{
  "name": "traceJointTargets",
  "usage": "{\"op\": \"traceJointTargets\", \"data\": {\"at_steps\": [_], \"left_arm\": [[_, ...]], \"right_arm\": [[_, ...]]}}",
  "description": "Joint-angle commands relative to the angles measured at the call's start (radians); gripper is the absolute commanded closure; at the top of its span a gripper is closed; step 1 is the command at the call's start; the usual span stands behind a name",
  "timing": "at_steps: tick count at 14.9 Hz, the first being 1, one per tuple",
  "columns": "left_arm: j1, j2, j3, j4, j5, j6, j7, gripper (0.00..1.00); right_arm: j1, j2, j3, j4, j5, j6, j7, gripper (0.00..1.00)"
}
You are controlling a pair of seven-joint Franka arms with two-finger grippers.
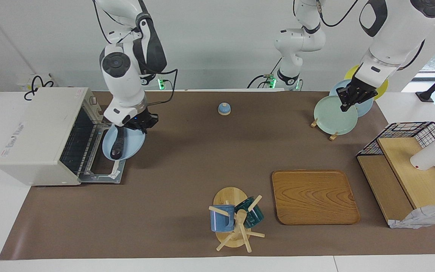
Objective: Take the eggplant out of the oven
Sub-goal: 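Pull the blue plate with eggplant out and set it on the table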
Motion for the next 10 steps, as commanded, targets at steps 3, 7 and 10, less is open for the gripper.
{"op": "traceJointTargets", "data": {"at_steps": [3,7,10], "left_arm": [[0.009,-0.025,-0.002,-0.031,-0.010,0.030,0.007,0.00],[0.009,-0.025,-0.002,-0.030,-0.010,0.036,0.007,0.00],[0.009,-0.023,-0.002,-0.030,-0.010,0.035,0.007,0.00]], "right_arm": [[0.215,0.133,-0.005,0.192,-0.026,-0.018,0.237,1.00],[0.367,0.432,-0.002,0.554,-0.008,-0.129,0.489,1.00],[0.401,0.441,0.001,0.458,-0.003,0.038,0.514,1.00]]}}
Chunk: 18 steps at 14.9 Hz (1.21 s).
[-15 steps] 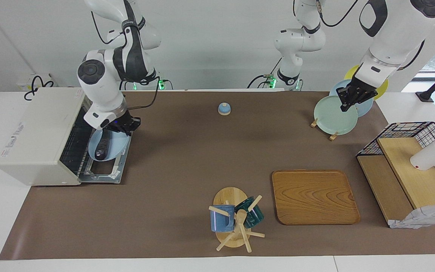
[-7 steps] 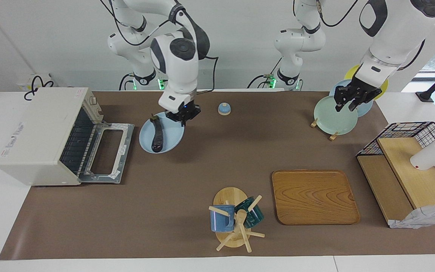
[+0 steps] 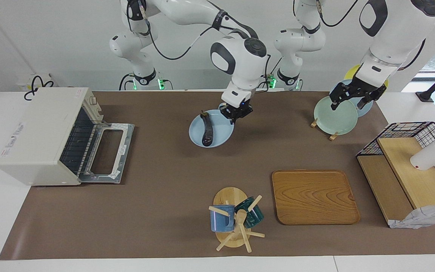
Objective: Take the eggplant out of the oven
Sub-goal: 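Pull the blue plate with eggplant out and set it on the table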
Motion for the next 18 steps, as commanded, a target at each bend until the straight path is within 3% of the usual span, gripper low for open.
{"op": "traceJointTargets", "data": {"at_steps": [1,2,3,4,7,10,13,15,16,18], "left_arm": [[0.010,-0.025,-0.002,-0.030,-0.010,0.022,0.007,0.00],[0.009,-0.023,-0.001,-0.031,-0.010,0.022,0.009,0.00],[0.009,-0.023,-0.001,-0.030,-0.010,0.022,0.007,0.62],[0.009,-0.023,-0.001,-0.030,-0.010,0.019,0.007,1.00],[0.010,-0.023,-0.001,-0.030,-0.010,0.020,0.007,1.00],[0.010,-0.023,-0.001,-0.030,-0.010,0.022,0.007,1.00],[0.009,-0.023,-0.001,-0.030,-0.010,0.031,0.009,1.00],[0.009,-0.023,-0.001,-0.031,-0.013,0.033,0.013,1.00],[0.009,-0.023,-0.001,-0.034,-0.013,0.039,0.016,0.01],[0.001,-0.025,-0.002,-0.040,-0.013,0.054,0.015,0.00]], "right_arm": [[0.003,0.015,-0.002,-0.077,0.015,0.135,0.012,1.00],[0.003,-0.004,-0.002,-0.130,0.017,0.178,0.011,1.00],[0.003,-0.010,-0.002,-0.155,0.017,0.198,0.012,1.00],[0.001,-0.011,0.003,-0.165,0.023,0.215,0.015,1.00],[-0.006,-0.022,0.004,-0.247,0.136,0.379,0.015,0.97],[0.003,-0.016,0.004,-0.238,0.129,0.479,-0.009,0.72],[-0.022,-0.022,0.000,-0.176,0.120,0.404,-0.076,0.70],[-0.089,-0.088,-0.003,-0.175,0.121,0.306,-0.151,0.72],[-0.138,-0.118,-0.005,-0.182,0.121,0.237,-0.208,0.77],[-0.247,-0.186,-0.005,-0.211,0.121,0.125,-0.347,1.00]]}}
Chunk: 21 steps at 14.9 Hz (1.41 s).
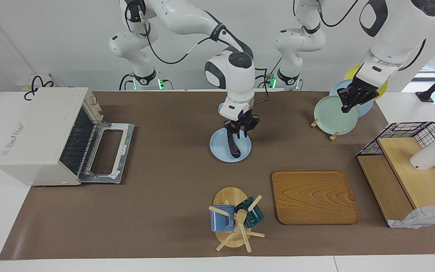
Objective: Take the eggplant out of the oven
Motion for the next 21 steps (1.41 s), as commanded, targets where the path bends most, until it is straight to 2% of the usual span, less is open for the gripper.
{"op": "traceJointTargets", "data": {"at_steps": [1,4,6,8,9,12,16,18,21], "left_arm": [[-0.005,-0.025,-0.002,-0.039,-0.014,0.037,0.013,0.00],[-0.020,-0.011,-0.013,-0.043,-0.042,0.057,0.012,0.00],[-0.092,-0.010,-0.011,-0.074,-0.048,0.097,-0.002,0.00],[-0.144,-0.010,-0.013,-0.130,-0.065,0.146,-0.014,0.00],[-0.204,-0.010,-0.013,-0.176,-0.066,0.186,-0.048,0.00],[-0.403,0.036,-0.013,-0.267,-0.066,0.350,-0.285,0.00],[-0.539,0.141,-0.013,-0.322,-0.121,0.508,-0.310,0.00],[-0.588,0.151,-0.013,-0.394,-0.121,0.623,-0.329,0.00],[-0.640,0.239,-0.013,-0.399,-0.120,0.717,-0.347,0.00]], "right_arm": [[-0.150,-0.107,0.012,-0.075,0.008,-0.143,-0.181,1.00],[-0.261,-0.195,0.009,-0.267,-0.037,-0.163,-0.192,1.00],[-0.320,-0.242,0.012,-0.408,-0.146,-0.073,-0.210,1.00],[-0.382,-0.276,0.012,-0.538,-0.160,0.040,-0.264,1.00],[-0.408,-0.282,0.011,-0.574,-0.165,0.077,-0.293,1.00],[-0.503,-0.282,0.012,-0.625,-0.214,0.143,-0.365,1.00],[-0.571,-0.273,0.012,-0.744,-0.257,0.331,-0.381,1.00],[-0.574,-0.272,0.009,-0.743,-0.304,0.323,-0.457,1.00],[-0.589,-0.270,0.011,-0.696,-0.395,0.258,-0.479,1.00]]}}
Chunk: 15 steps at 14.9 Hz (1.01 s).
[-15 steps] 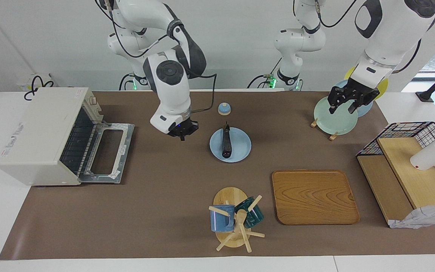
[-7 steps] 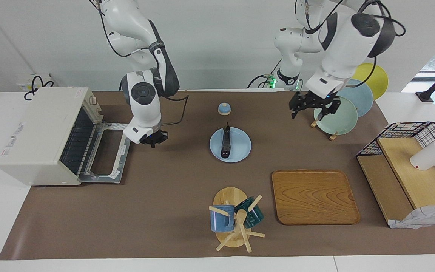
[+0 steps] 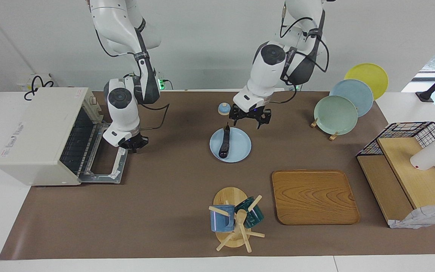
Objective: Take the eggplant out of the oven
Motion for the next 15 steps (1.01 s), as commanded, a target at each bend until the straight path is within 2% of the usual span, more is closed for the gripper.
{"op": "traceJointTargets", "data": {"at_steps": [1,6,8,9,11,12,13,14,15], "left_arm": [[-0.057,0.056,0.020,-0.016,-0.016,0.092,-0.018,0.00],[-0.072,0.100,0.020,-0.010,-0.017,0.141,-0.020,0.00],[-0.058,0.102,0.022,-0.010,-0.016,0.139,-0.004,0.05],[-0.057,0.102,0.022,-0.010,-0.016,0.139,0.002,0.11],[-0.055,0.103,0.022,-0.010,-0.016,0.136,0.010,0.31],[-0.051,0.102,0.022,-0.011,-0.016,0.136,0.025,0.50],[-0.051,0.102,0.022,-0.013,-0.016,0.135,0.023,0.63],[-0.051,0.102,0.022,-0.016,-0.016,0.136,0.023,0.73],[-0.051,0.102,0.022,-0.016,-0.016,0.135,0.023,0.91]], "right_arm": [[-0.036,-0.018,0.009,0.054,-0.061,-0.103,-0.061,1.00],[-0.081,-0.079,0.008,0.216,-0.059,-0.355,-0.233,1.00],[-0.141,-0.094,0.008,0.269,-0.044,-0.439,-0.319,1.00],[-0.169,-0.108,0.009,0.283,-0.026,-0.462,-0.363,1.00],[-0.174,-0.147,0.009,0.332,0.018,-0.539,-0.399,1.00],[-0.166,-0.148,0.011,0.395,0.060,-0.615,-0.395,1.00],[-0.160,-0.142,0.016,0.474,0.110,-0.686,-0.388,0.96],[-0.155,-0.136,0.019,0.536,0.141,-0.730,-0.384,0.77],[-0.152,-0.133,0.020,0.577,0.154,-0.755,-0.381,0.54]]}}
